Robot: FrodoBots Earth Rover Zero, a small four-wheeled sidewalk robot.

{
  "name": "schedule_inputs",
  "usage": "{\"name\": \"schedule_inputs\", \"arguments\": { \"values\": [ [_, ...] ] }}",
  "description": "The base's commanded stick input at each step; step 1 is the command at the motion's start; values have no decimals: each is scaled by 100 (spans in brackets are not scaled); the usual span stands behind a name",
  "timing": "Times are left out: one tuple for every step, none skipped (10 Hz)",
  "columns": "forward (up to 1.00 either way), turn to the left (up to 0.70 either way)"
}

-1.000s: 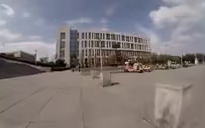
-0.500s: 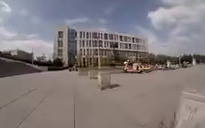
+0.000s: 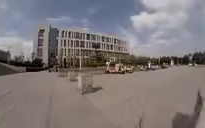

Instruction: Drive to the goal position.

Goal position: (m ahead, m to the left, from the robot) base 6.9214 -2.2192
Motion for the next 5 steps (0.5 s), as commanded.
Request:
{"name": "schedule_inputs", "arguments": {
  "values": [
    [70, -24],
    [70, -7],
    [70, -4],
    [70, -3],
    [70, -35]
  ]
}}
